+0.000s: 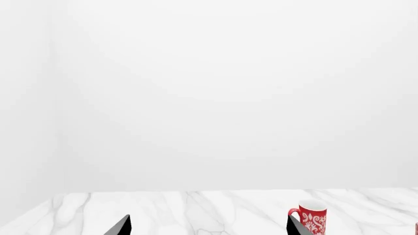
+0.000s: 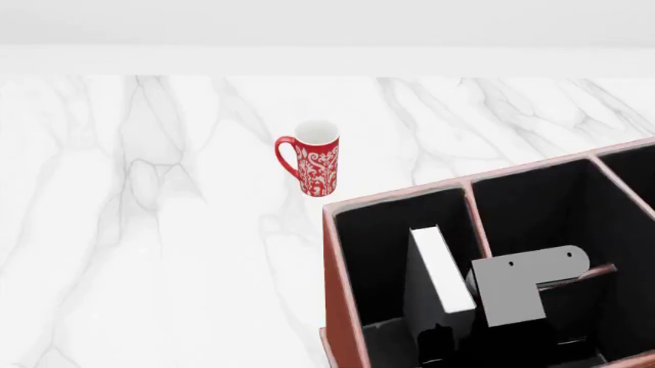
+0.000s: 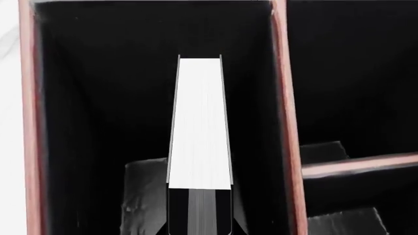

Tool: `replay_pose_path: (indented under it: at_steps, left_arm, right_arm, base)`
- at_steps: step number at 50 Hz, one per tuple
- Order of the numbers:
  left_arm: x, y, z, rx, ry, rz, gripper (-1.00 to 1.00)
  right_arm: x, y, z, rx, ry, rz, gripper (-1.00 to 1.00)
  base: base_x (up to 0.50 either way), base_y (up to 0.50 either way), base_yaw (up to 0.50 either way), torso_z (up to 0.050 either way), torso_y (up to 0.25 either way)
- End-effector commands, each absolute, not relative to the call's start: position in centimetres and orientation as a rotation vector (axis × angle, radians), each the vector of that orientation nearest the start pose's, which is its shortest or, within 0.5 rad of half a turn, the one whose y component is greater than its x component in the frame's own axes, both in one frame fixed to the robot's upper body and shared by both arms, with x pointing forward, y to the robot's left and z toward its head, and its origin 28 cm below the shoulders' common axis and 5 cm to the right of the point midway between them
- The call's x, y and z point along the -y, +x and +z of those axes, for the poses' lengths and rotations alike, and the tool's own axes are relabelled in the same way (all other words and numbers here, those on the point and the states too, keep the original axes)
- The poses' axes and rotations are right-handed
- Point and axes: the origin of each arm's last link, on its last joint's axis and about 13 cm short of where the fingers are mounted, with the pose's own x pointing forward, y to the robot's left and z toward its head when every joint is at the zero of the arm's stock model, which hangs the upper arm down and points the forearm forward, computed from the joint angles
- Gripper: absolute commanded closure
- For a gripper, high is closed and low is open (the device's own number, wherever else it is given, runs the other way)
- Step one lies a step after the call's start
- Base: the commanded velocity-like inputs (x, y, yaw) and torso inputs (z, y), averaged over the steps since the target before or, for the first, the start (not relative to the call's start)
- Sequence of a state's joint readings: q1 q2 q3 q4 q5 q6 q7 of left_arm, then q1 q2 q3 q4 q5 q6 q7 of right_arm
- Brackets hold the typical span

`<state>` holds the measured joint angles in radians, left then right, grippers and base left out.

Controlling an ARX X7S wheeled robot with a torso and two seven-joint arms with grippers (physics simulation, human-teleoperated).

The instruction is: Pick up the book and place it in the left compartment of the caddy.

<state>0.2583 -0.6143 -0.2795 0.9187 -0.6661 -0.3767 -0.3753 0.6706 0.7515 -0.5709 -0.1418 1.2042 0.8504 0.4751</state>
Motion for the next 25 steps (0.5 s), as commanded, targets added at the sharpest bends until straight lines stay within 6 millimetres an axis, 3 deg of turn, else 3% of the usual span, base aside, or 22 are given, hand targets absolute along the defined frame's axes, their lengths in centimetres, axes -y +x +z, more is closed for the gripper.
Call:
replay_pose_path:
  at_steps: [1,25]
  left_arm:
    - [-27.9,13.7,16.7,0.27,0.049,0.052,-1.0]
    - [-27.9,13.7,16.7,0.272,0.049,0.052,-1.0]
  right_arm:
    - [15.9,26.6,13.5,-0.514,-0.116,0.203,1.0]
    - [16.1,26.9,11.8,-0.544,-0.098,0.194,1.0]
  base:
    - [0.0,0.0,0.0,0.0,0.0]
    - [0.0,0.0,0.0,0.0,0.001]
